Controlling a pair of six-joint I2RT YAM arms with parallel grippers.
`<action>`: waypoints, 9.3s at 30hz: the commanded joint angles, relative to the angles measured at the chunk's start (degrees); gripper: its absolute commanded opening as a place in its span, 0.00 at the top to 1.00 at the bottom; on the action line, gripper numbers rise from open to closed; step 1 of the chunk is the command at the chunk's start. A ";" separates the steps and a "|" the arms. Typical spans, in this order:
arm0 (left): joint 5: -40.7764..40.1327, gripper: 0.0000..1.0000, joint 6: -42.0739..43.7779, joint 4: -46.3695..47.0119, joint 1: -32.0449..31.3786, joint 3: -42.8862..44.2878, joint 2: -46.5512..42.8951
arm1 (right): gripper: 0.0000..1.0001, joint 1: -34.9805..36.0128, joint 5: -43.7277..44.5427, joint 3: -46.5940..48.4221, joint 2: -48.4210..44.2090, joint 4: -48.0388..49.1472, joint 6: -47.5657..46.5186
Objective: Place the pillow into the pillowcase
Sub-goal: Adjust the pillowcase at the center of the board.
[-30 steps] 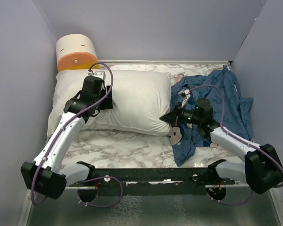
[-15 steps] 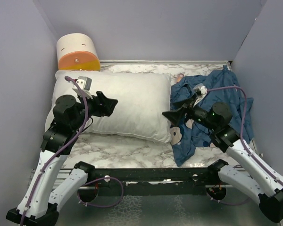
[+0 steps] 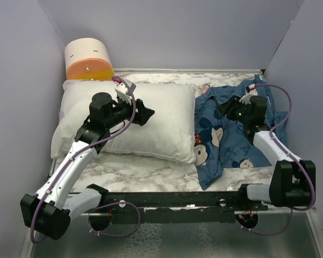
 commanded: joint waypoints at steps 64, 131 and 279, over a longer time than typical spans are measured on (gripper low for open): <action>-10.28 0.25 23.36 15.93 -4.37 -21.49 -14.43 | 0.96 13.15 18.99 48.21 43.45 -5.61 -26.61; -69.67 0.23 -0.79 23.00 -71.88 -13.67 23.79 | 0.62 20.09 12.66 -21.73 -20.27 -2.06 5.30; -44.15 0.45 -15.52 3.52 -59.30 -27.45 -3.54 | 0.45 20.46 23.72 -9.16 -12.88 -5.67 -0.43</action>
